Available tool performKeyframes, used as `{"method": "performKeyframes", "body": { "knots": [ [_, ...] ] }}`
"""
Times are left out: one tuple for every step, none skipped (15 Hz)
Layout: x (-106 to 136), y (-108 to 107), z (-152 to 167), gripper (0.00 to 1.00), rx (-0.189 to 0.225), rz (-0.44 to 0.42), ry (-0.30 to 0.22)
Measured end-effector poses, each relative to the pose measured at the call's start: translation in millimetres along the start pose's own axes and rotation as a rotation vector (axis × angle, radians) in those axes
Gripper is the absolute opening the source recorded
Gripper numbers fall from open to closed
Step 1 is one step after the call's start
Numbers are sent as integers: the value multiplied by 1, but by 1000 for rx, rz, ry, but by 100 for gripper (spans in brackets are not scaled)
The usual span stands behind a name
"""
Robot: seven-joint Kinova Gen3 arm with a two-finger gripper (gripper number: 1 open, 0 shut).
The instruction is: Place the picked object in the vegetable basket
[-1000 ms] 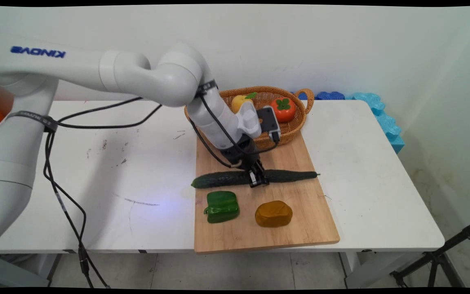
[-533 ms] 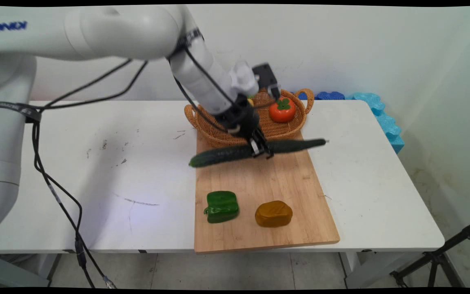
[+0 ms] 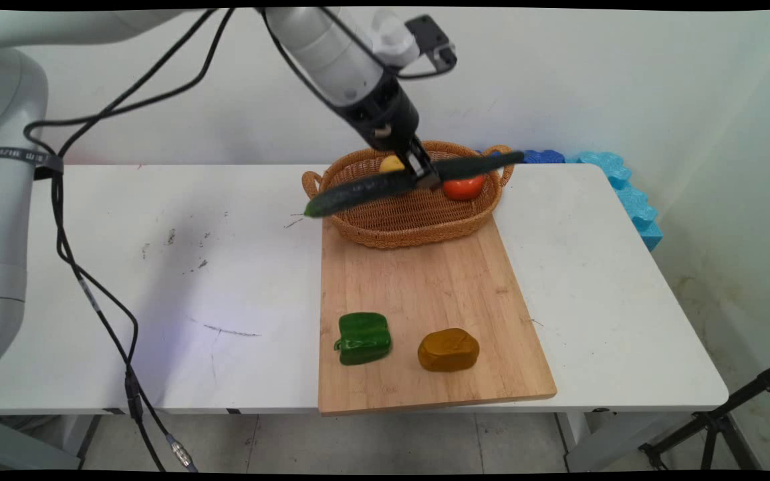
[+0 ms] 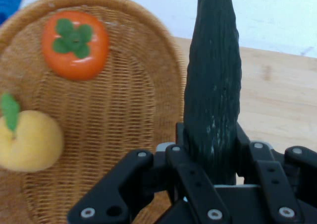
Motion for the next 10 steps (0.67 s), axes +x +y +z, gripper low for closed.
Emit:
{"method": "performKeyframes", "body": {
  "knots": [
    [4,-9,0,0,15,-13,-6],
    [6,-17,0,0,27,-26,-12],
    [9,-26,2,0,41,-40,-20],
    [11,-35,6,0,54,-54,-29],
    [12,-41,9,0,63,-65,-36],
    [13,-47,12,0,71,-74,-43],
    [14,-55,18,0,81,-88,-53],
    [14,-62,23,0,91,-101,-60],
    [14,-70,30,0,100,-116,-67],
    [14,-76,36,0,106,-131,-73]
  ]
}}
